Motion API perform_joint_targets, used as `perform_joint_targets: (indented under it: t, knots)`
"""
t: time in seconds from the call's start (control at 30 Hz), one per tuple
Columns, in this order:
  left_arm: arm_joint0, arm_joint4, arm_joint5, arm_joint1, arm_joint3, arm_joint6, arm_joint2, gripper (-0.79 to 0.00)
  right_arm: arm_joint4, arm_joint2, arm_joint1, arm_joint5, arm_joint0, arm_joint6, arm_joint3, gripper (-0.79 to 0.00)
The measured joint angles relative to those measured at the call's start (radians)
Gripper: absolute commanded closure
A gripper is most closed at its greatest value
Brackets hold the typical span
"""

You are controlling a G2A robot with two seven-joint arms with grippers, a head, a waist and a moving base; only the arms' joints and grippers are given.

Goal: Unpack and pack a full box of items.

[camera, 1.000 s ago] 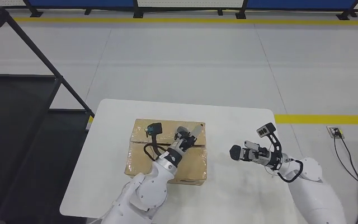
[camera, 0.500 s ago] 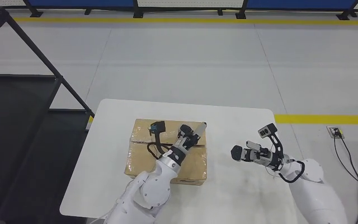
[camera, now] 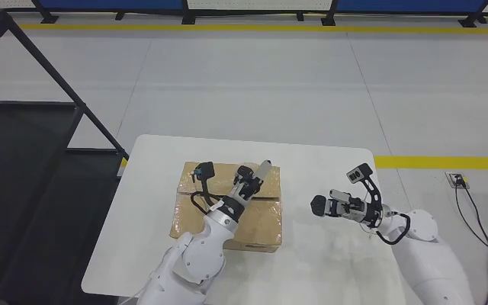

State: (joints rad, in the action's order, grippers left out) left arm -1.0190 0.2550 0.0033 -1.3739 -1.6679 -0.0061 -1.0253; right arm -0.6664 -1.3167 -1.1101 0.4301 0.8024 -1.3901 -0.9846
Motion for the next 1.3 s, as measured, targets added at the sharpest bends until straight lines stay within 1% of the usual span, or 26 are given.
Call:
perform_joint_targets:
  t: [0.2, 0.3, 0.37, 0.4, 0.5, 0.6, 0.63, 0.7, 0.77, 0.87, 0.93, 1.03, 1.1, 1.2, 1.3]
  knots:
    - [-0.022, -0.013, -0.012, -0.002, -0.025, -0.013, -0.019, -0.785, 0.004, 0.008, 0.001, 0.002, -0.006, 0.002, -0.001, -0.785]
    - [-0.062, -0.026, -0.045, 0.003, -0.089, -0.011, -0.053, -0.785, 0.022, 0.009, 0.003, 0.020, -0.011, 0.020, -0.004, -0.785]
    - [-0.104, -0.044, -0.076, 0.010, -0.150, -0.006, -0.099, -0.785, 0.044, 0.011, 0.003, 0.040, -0.013, 0.044, -0.014, -0.785]
    - [-0.125, -0.053, -0.091, 0.013, -0.176, -0.002, -0.125, -0.785, 0.055, 0.013, 0.003, 0.047, -0.014, 0.056, -0.021, -0.785]
    - [-0.199, -0.102, -0.133, 0.026, -0.260, 0.006, -0.238, -0.785, 0.111, 0.026, 0.002, 0.057, -0.022, 0.107, -0.066, -0.785]
    - [-0.266, -0.186, -0.160, 0.038, -0.312, 0.000, -0.379, -0.785, 0.192, 0.056, -0.002, 0.037, -0.036, 0.173, -0.134, -0.785]
    - [-0.287, -0.224, -0.167, 0.043, -0.317, -0.006, -0.441, -0.785, 0.227, 0.071, -0.005, 0.025, -0.045, 0.208, -0.161, -0.785]
    - [-0.310, -0.281, -0.170, 0.049, -0.308, -0.024, -0.528, -0.785, 0.273, 0.097, -0.011, 0.007, -0.059, 0.260, -0.196, -0.785]
    - [-0.322, -0.358, -0.167, 0.057, -0.286, -0.085, -0.619, -0.785, 0.297, 0.130, -0.019, -0.013, -0.079, 0.297, -0.222, -0.785]
    - [-0.334, -0.457, -0.169, 0.071, -0.245, -0.215, -0.737, -0.785, 0.305, 0.173, -0.032, -0.040, -0.125, 0.310, -0.219, -0.785]
    - [-0.349, -0.512, -0.178, 0.080, -0.219, -0.307, -0.801, -0.785, 0.357, 0.208, -0.042, -0.057, -0.169, 0.358, -0.205, -0.785]
    - [-0.372, -0.617, -0.189, 0.087, -0.183, -0.420, -0.860, -0.785, 0.472, 0.274, -0.064, -0.087, -0.234, 0.479, -0.183, -0.785]
    - [-0.383, -0.660, -0.194, 0.090, -0.162, -0.469, -0.878, -0.785, 0.510, 0.318, -0.081, -0.103, -0.277, 0.531, -0.151, -0.785]
    - [-0.395, -0.674, -0.206, 0.093, -0.134, -0.491, -0.881, -0.785, 0.517, 0.379, -0.109, -0.153, -0.349, 0.577, -0.059, -0.785]
    - [-0.402, -0.695, -0.212, 0.093, -0.107, -0.488, -0.874, -0.785, 0.516, 0.379, -0.109, -0.153, -0.350, 0.577, -0.057, -0.785]
